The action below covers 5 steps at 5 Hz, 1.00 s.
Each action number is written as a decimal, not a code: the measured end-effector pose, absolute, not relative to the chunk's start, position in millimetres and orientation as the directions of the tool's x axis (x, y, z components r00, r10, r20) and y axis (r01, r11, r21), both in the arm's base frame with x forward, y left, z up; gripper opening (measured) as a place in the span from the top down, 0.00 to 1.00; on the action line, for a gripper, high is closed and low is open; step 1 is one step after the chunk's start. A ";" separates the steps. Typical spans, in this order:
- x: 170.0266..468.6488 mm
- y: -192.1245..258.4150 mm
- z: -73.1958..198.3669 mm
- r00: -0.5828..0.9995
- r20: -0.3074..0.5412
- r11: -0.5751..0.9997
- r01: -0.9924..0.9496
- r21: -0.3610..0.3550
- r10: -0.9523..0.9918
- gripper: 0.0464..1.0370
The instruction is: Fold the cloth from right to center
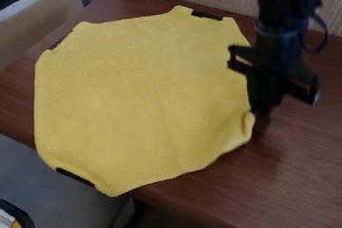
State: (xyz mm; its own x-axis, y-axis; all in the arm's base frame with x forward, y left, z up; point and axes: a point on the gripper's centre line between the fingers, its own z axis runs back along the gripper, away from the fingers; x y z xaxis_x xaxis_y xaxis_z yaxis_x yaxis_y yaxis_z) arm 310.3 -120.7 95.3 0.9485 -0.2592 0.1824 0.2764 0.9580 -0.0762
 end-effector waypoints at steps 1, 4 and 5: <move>320.4 -83.8 115.9 0.962 0.222 0.980 0.181 -0.083 -0.159 0.97; 313.7 26.5 120.2 0.958 0.223 0.983 -0.164 -0.083 0.179 0.97; 305.8 58.7 113.1 0.936 0.219 0.960 -0.261 -0.100 0.277 0.97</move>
